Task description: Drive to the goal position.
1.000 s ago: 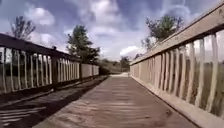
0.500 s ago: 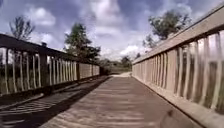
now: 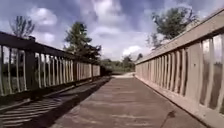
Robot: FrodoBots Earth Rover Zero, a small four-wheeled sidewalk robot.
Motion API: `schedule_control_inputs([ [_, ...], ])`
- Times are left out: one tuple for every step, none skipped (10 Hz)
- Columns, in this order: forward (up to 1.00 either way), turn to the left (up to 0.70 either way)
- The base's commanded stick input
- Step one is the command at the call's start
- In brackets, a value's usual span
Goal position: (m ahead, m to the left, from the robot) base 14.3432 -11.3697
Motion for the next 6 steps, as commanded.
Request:
schedule_control_inputs([
  [1.00, 0.00],
  [1.00, 0.00],
  [1.00, 0.00],
  [1.00, 0.00],
  [1.00, 0.00],
  [1.00, 0.00],
])
